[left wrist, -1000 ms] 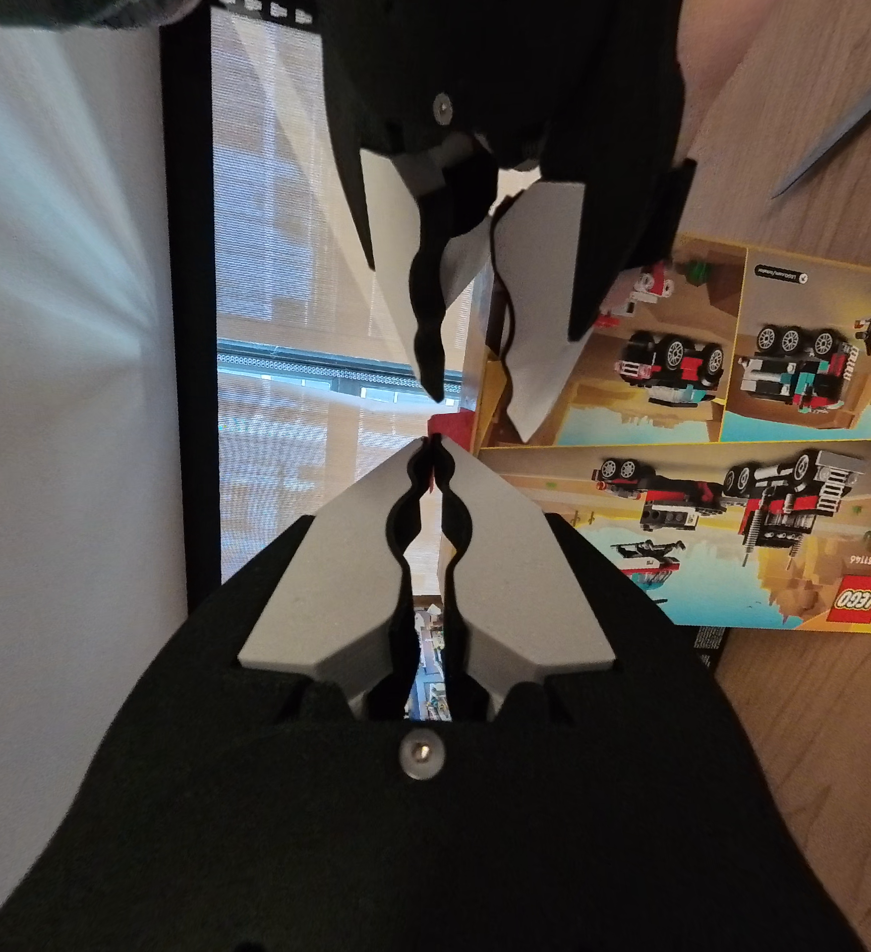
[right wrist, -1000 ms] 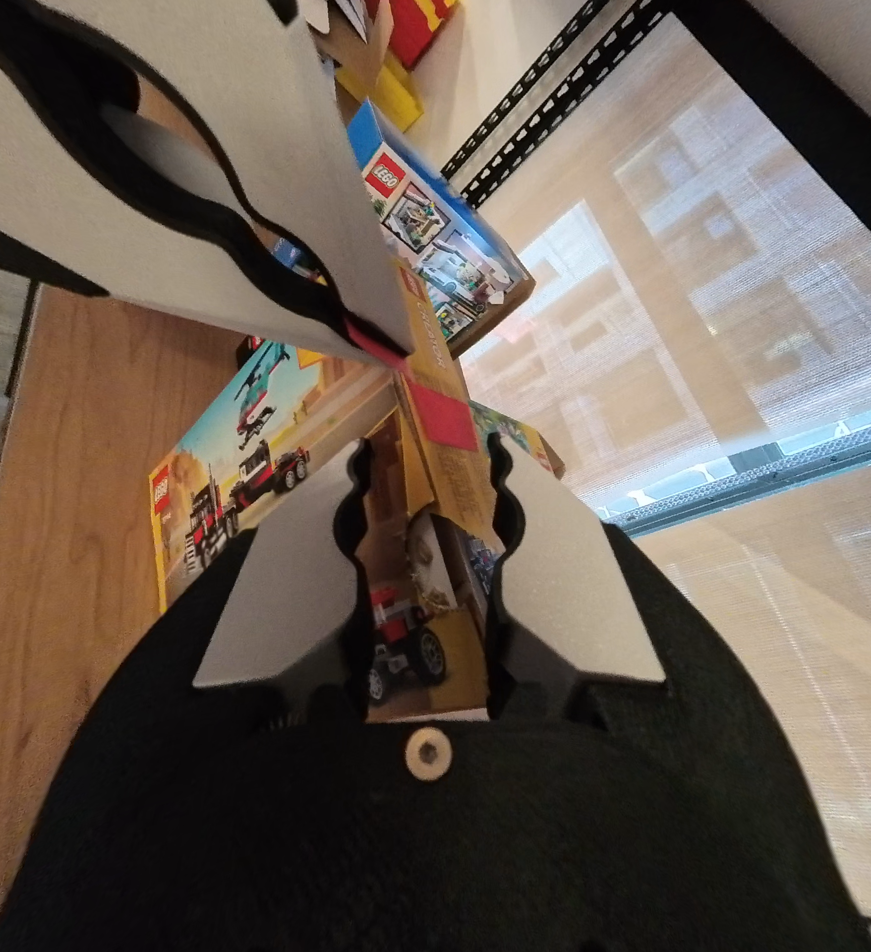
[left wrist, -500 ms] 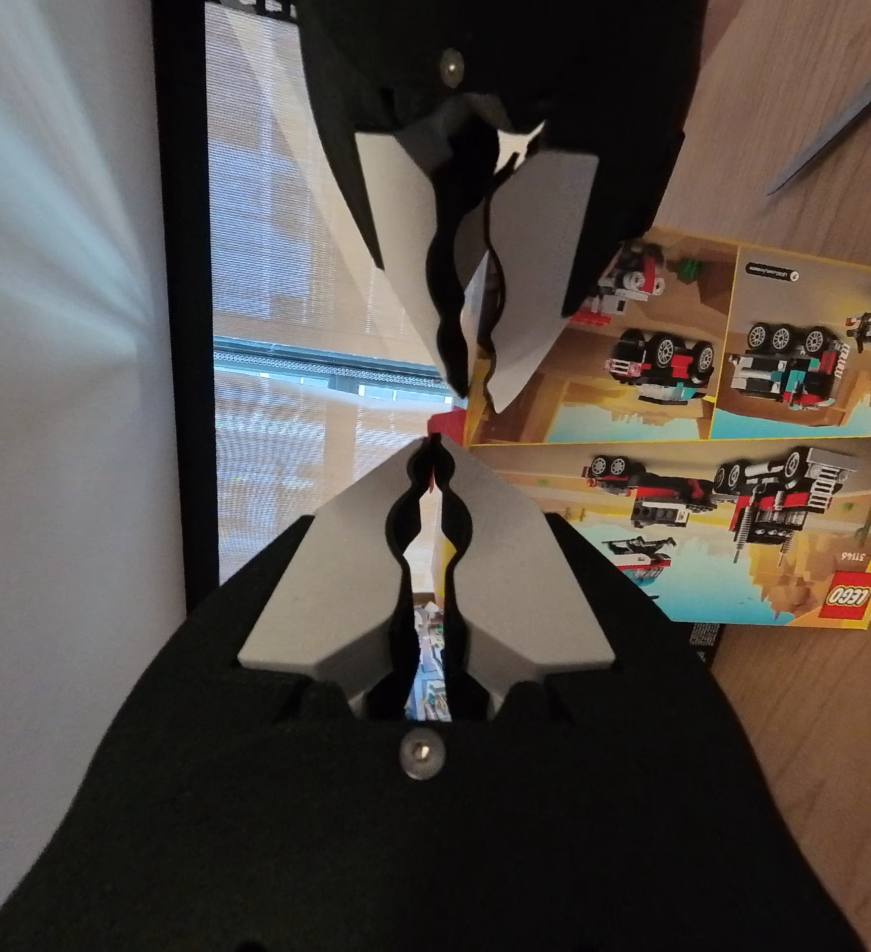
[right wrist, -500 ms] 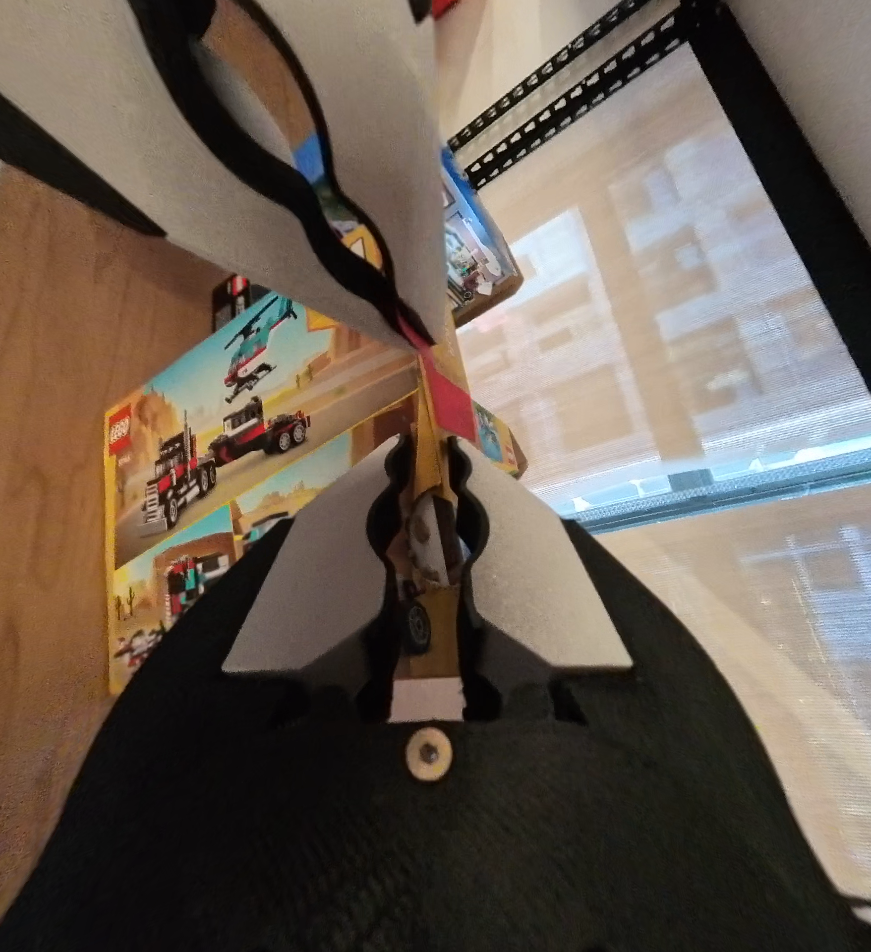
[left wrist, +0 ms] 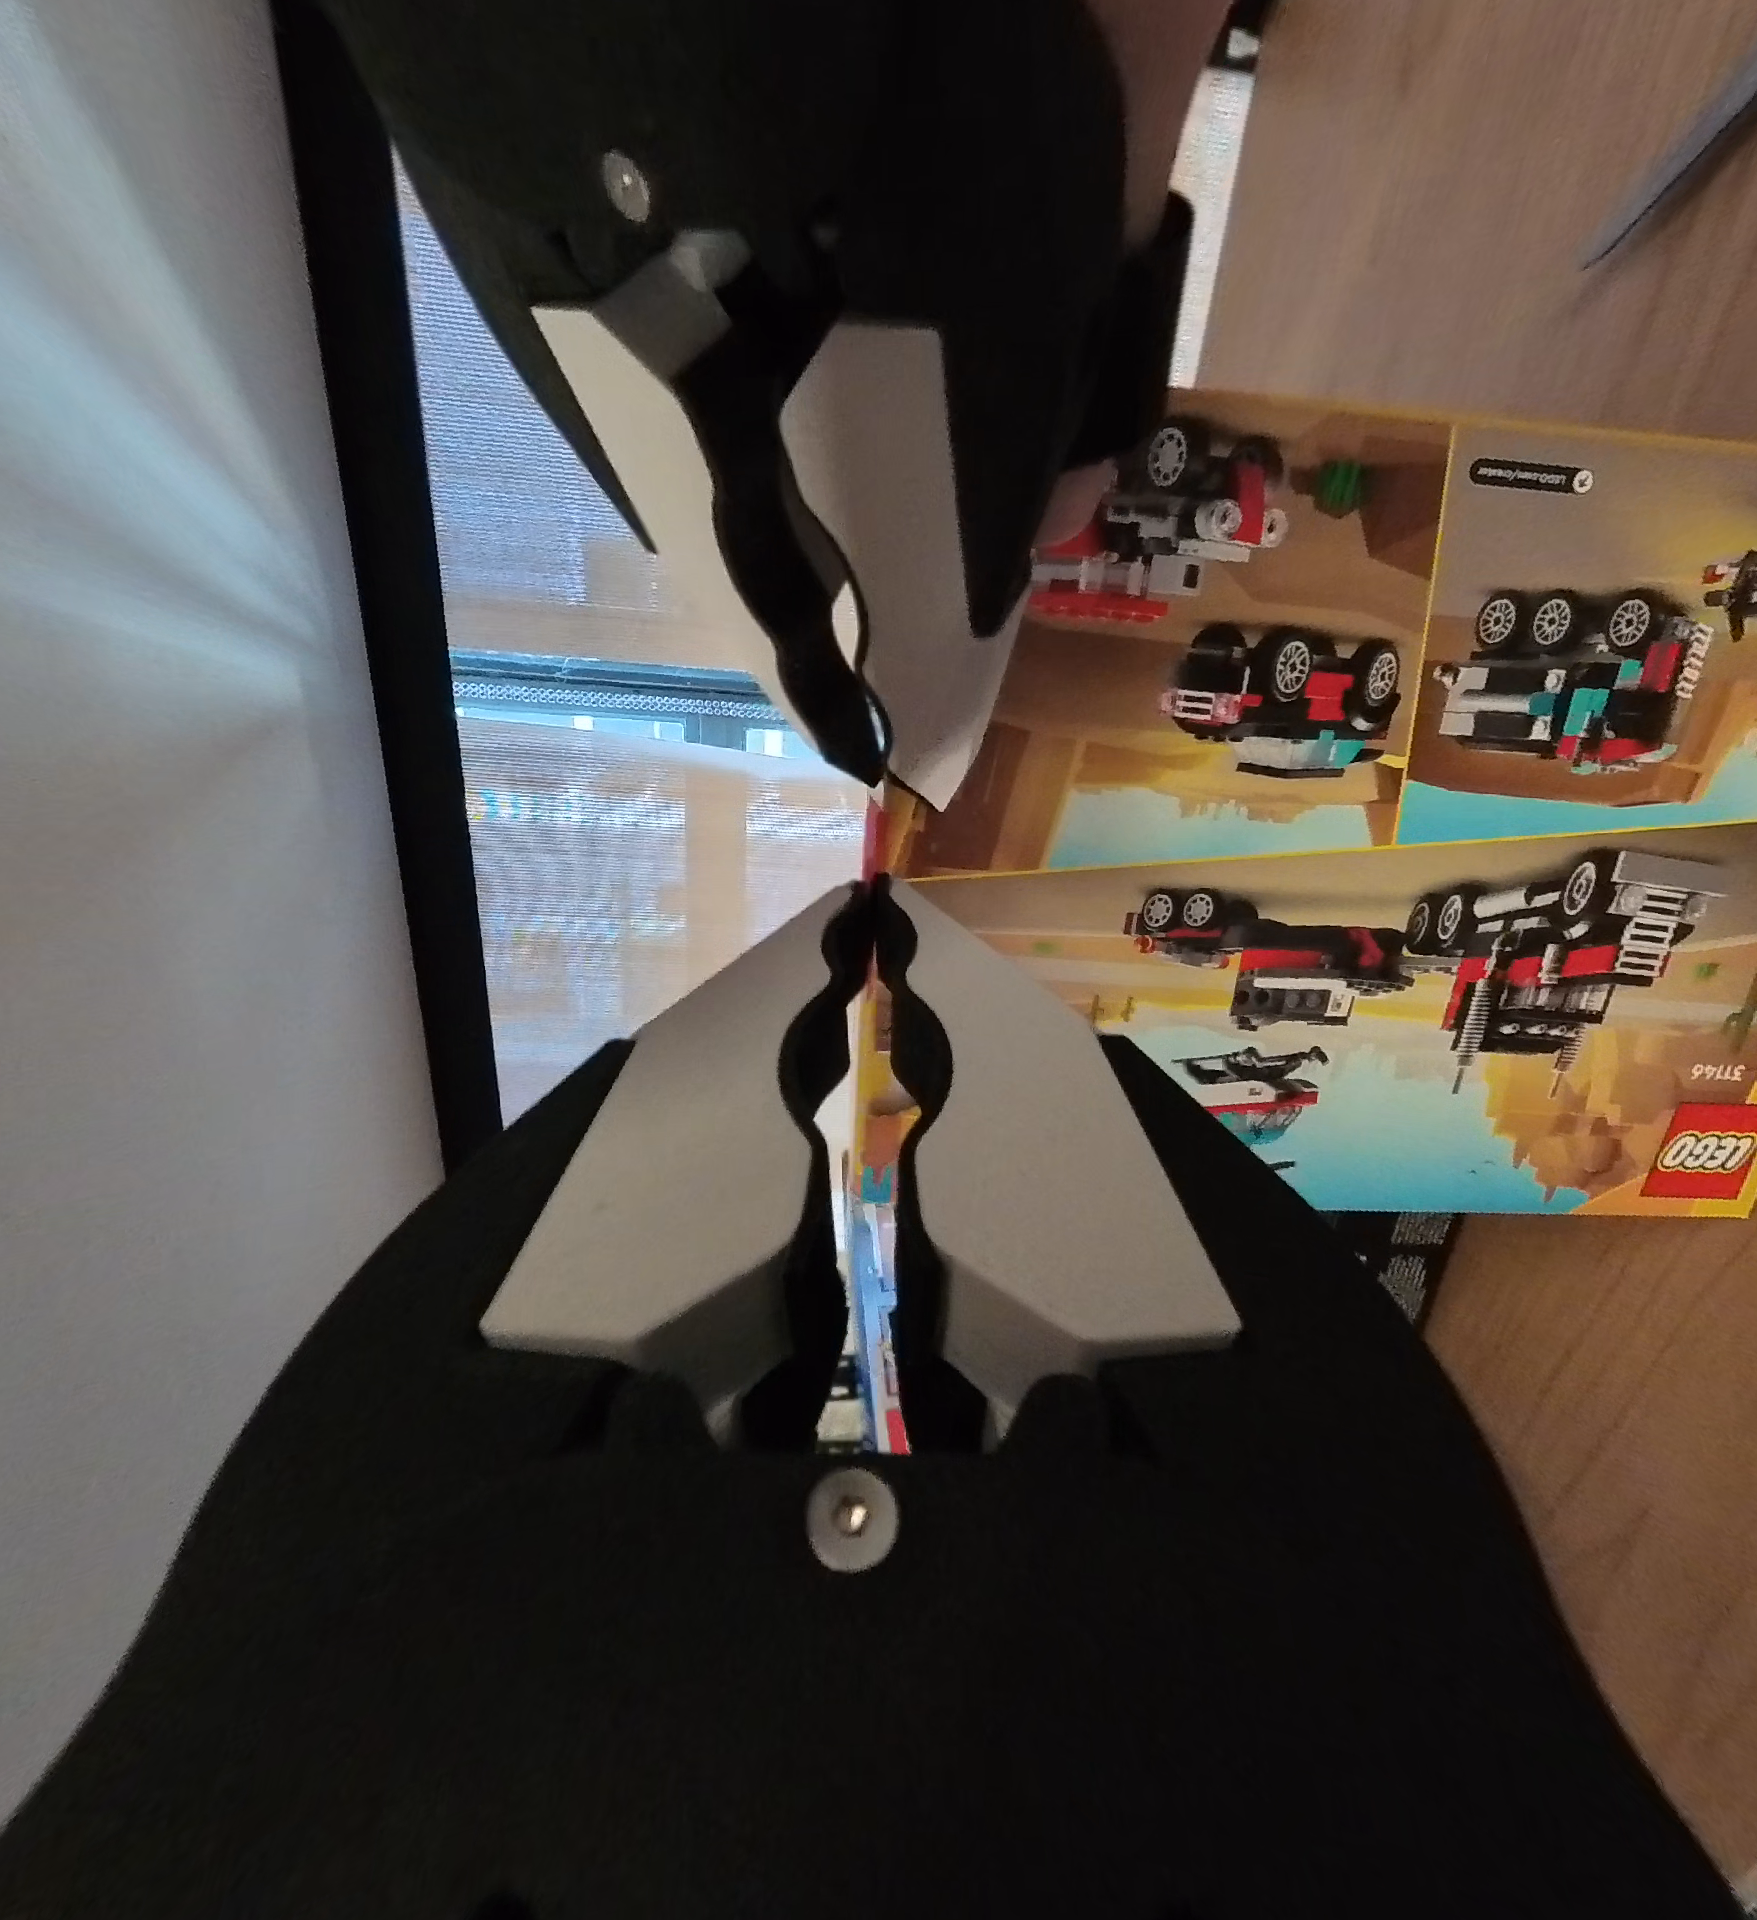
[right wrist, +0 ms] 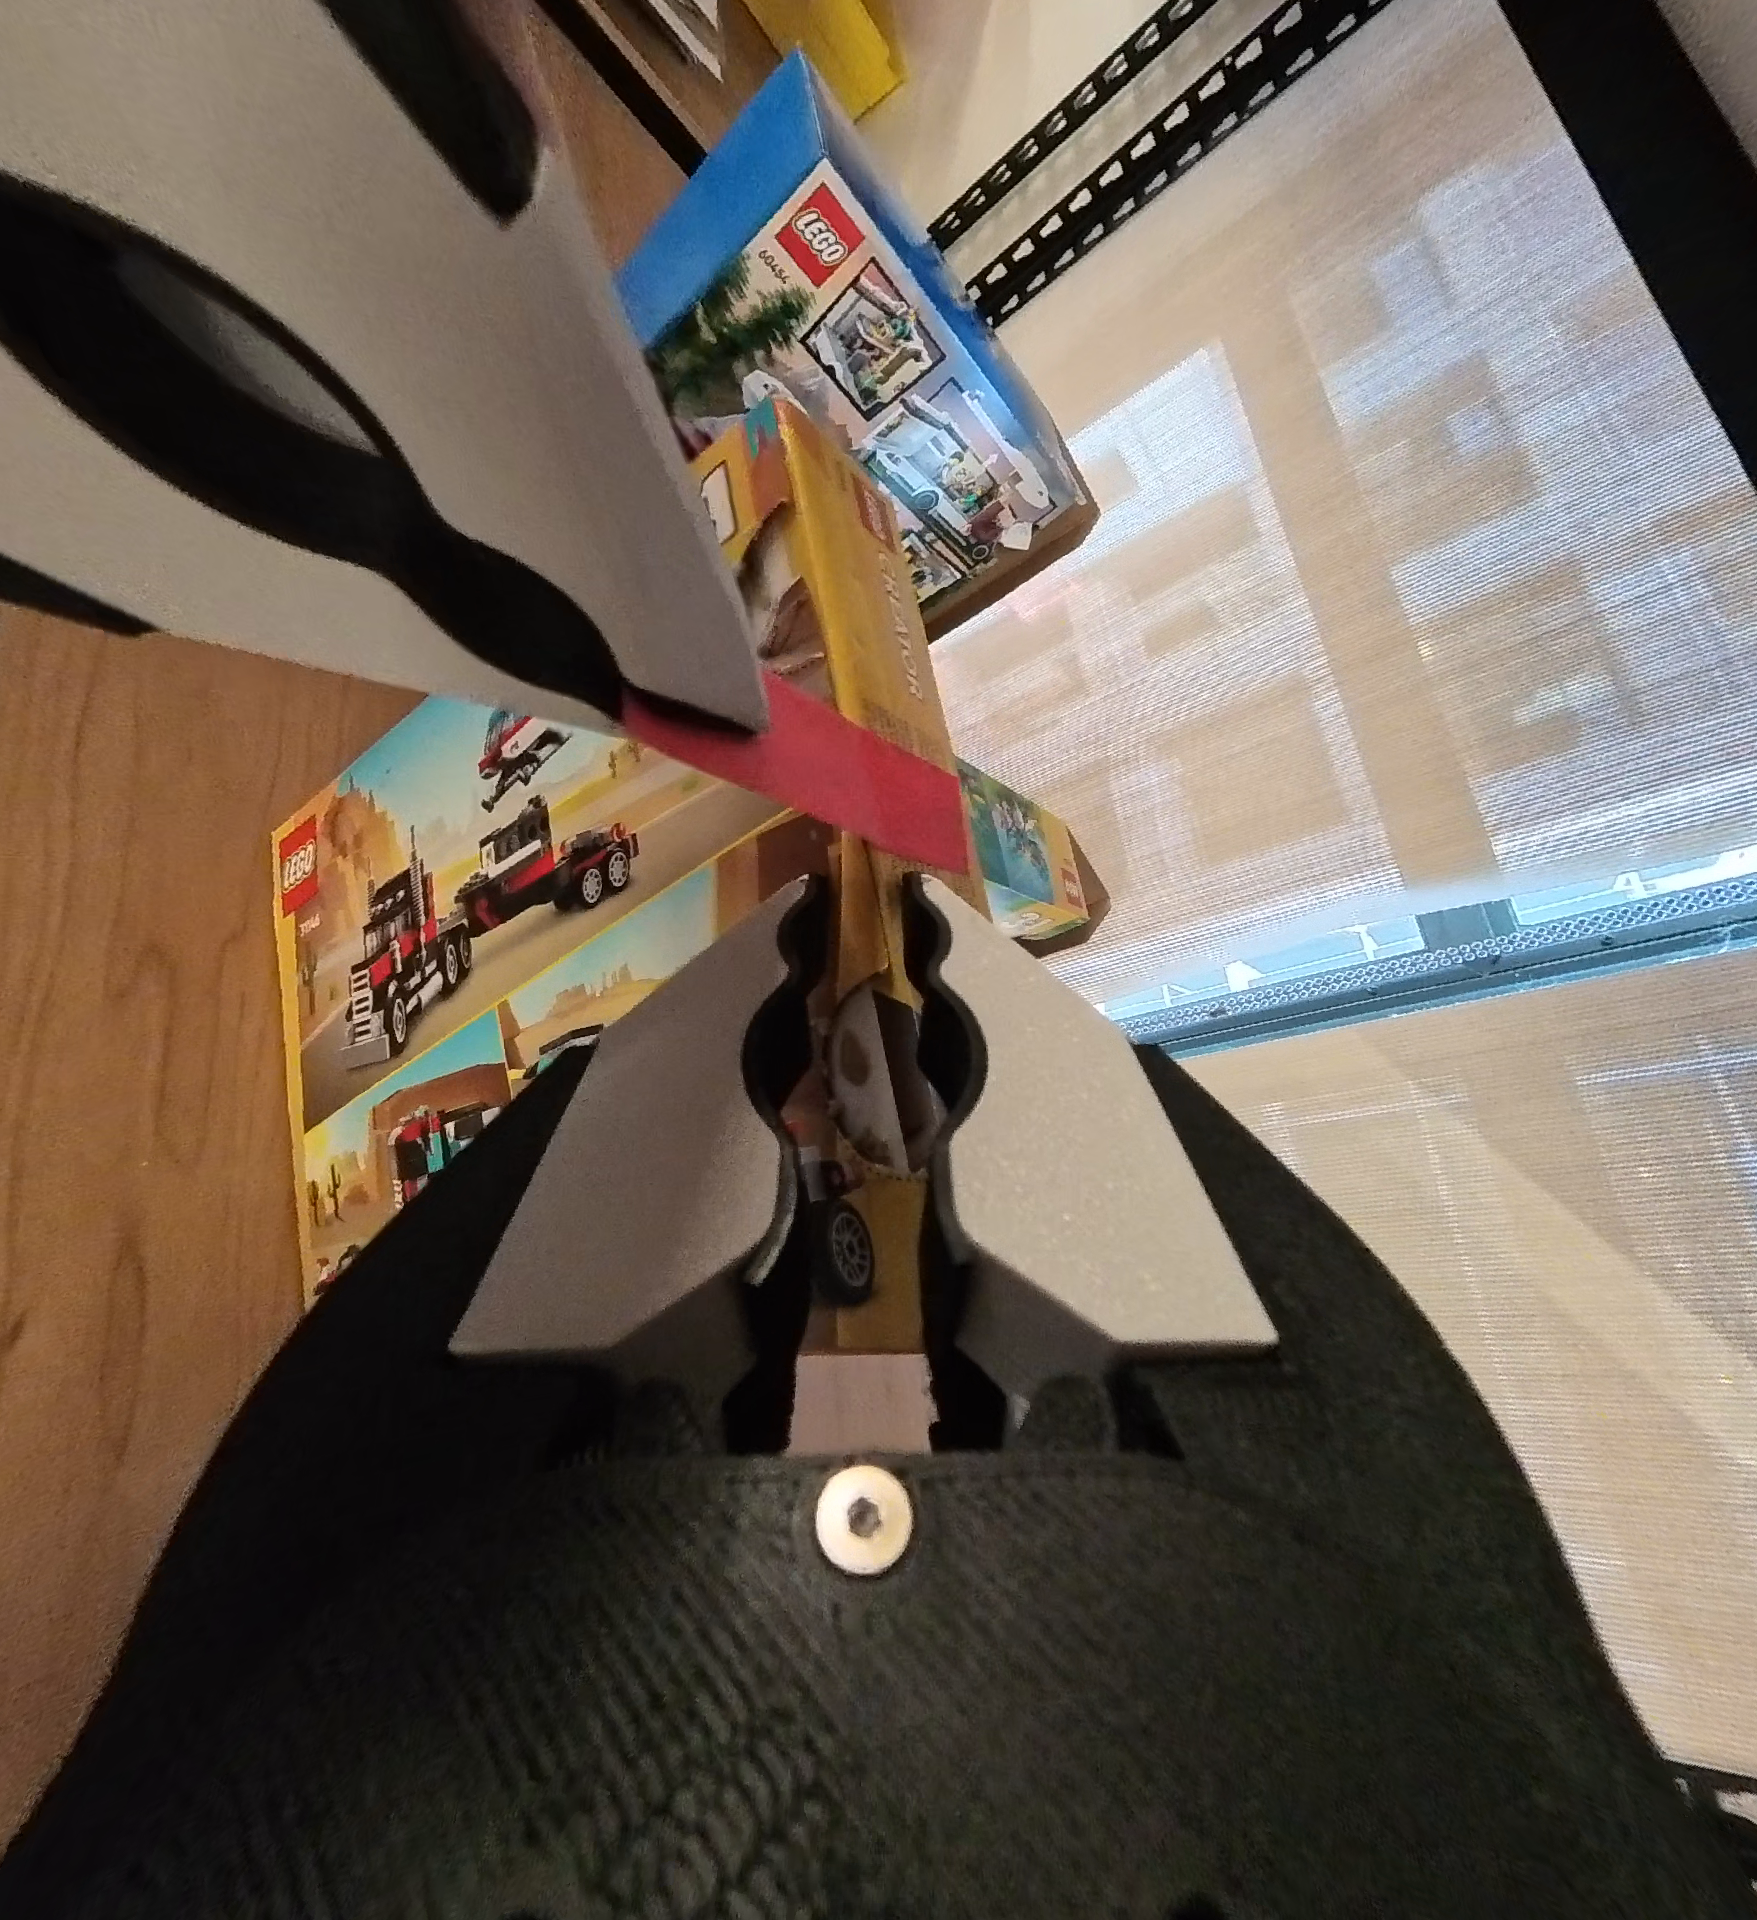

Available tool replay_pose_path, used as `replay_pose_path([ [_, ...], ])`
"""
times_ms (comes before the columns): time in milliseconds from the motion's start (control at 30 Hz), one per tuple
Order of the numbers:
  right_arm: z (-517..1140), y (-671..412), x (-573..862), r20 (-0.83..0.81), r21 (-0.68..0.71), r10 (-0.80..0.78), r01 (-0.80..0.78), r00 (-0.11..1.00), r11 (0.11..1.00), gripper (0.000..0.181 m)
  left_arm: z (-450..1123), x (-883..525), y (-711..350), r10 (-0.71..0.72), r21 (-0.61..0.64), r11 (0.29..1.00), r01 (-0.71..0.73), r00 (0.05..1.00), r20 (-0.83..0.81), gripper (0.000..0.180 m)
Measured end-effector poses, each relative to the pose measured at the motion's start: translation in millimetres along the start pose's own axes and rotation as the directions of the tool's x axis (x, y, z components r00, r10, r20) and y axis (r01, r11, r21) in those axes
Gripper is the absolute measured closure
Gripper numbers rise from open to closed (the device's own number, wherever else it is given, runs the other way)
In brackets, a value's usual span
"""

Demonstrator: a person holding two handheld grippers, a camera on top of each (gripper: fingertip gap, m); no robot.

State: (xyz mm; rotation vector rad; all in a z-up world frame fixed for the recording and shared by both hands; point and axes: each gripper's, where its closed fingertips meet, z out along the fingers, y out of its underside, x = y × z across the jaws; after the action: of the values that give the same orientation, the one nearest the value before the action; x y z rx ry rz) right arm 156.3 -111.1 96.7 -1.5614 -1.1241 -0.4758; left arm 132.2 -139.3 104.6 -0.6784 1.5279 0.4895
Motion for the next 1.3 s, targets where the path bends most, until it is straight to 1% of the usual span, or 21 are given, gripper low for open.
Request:
replay_pose_path([
  [33, 0, 0, 0, 0.0, -0.001, -0.002, 0.002, 1.0, 1.0, 0.167, 0, 1, 0, 0.0, -0.005, 1.0, 0.0, 1.0, 0.002, 0.18],
  [167, -1, -1, -1, 0.009, 0.0, 0.003, -0.003, 1.0, 1.0, 0.168, -1, 10, 2, 0.025, -0.031, 0.999, -0.025, 1.0, 0.013, 0.18],
  [400, -1, -1, -1, 0.008, 0.002, 0.0, 0.0, 1.0, 1.0, 0.168, 8, 26, 6, 0.149, -0.111, 0.983, -0.143, 0.988, 0.045, 0.18],
  [533, 0, 0, 0, 0.009, 0.001, 0.0, 0.0, 1.0, 1.0, 0.168, 12, 29, 8, 0.147, -0.119, 0.982, -0.144, 0.989, 0.024, 0.18],
  [733, 0, 0, 0, 0.014, 0.001, 0.004, -0.004, 1.0, 1.0, 0.168, 25, 34, 13, 0.205, -0.144, 0.969, -0.201, 0.979, 0.014, 0.18],
  [1067, 1, 2, 0, -0.002, -0.004, -0.006, 0.006, 1.0, 1.0, 0.167, 34, 34, 16, 0.206, -0.115, 0.974, -0.196, 0.975, 0.078, 0.18],
  [1233, 2, 2, 1, -0.001, -0.004, -0.004, 0.004, 1.0, 1.0, 0.167, 35, 34, 16, 0.157, -0.099, 0.984, -0.147, 0.982, 0.108, 0.18],
  [1300, 2, 2, 1, -0.003, -0.005, -0.003, 0.003, 1.0, 1.0, 0.167, 35, 34, 16, 0.16, -0.099, 0.984, -0.149, 0.98, 0.12, 0.18],
])
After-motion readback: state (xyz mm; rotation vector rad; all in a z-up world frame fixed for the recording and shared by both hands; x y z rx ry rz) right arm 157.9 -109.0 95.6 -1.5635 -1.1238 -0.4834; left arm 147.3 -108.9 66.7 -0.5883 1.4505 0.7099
